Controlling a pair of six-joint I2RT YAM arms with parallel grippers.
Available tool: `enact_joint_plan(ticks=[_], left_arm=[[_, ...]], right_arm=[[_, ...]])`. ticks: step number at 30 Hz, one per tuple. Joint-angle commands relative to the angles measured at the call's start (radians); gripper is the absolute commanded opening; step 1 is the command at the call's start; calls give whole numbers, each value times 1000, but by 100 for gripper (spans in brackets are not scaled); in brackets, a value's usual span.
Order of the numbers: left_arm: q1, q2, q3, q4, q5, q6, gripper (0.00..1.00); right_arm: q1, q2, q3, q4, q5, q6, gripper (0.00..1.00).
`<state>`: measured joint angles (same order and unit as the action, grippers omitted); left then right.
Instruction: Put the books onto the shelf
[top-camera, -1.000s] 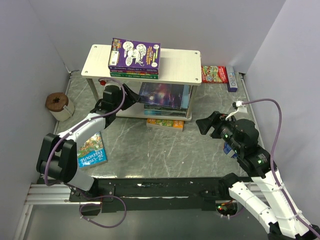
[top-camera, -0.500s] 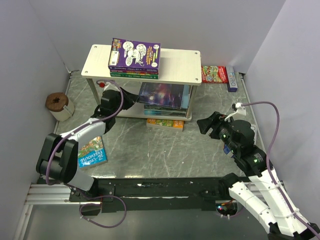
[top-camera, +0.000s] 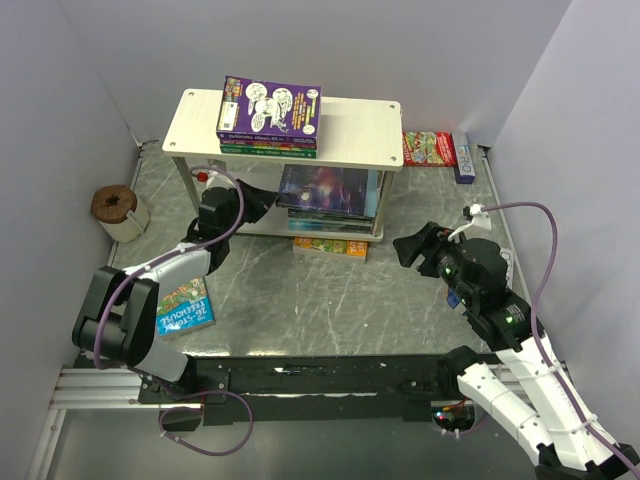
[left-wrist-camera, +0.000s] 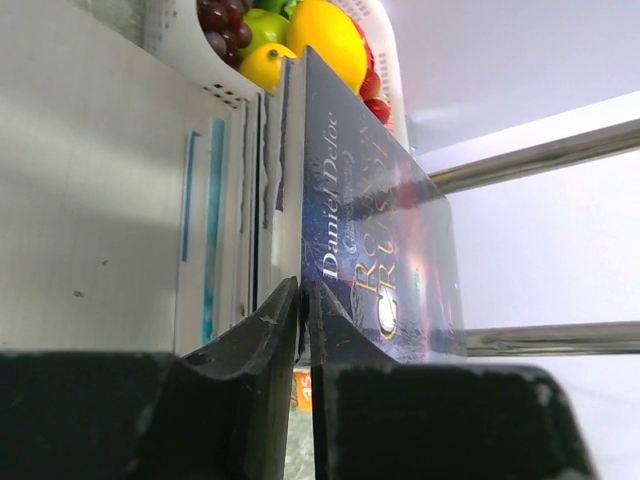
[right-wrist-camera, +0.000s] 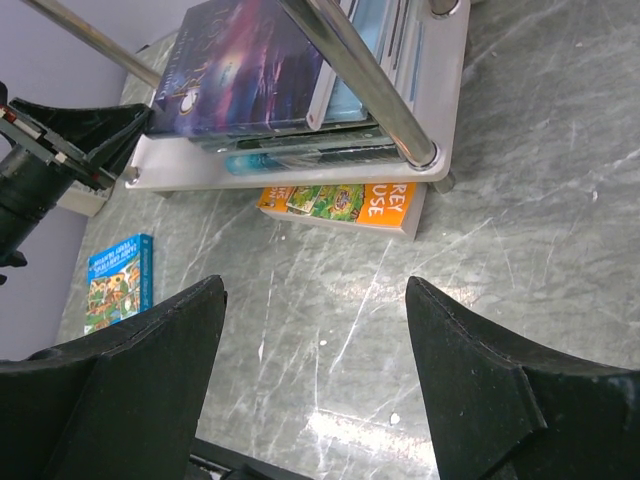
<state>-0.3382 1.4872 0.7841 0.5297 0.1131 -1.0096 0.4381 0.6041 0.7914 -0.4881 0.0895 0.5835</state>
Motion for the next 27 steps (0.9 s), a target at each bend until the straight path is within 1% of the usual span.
enact_joint_plan(ticks=[1,7,16,27], left_arm=[[-24,-12,-3,92,45,-35,16],[-39,4,7,113,53,-49,17],[-41,28,60,99,74,-41,18],[-41,76,101,96,91,-35,22]], right_arm=[[-10,8,-3,48,16,9,80],[-12,10,-3,46,13,9,80],[-12,8,-14,45,12,9,80],[-15,0,-23,45,16,4,80]])
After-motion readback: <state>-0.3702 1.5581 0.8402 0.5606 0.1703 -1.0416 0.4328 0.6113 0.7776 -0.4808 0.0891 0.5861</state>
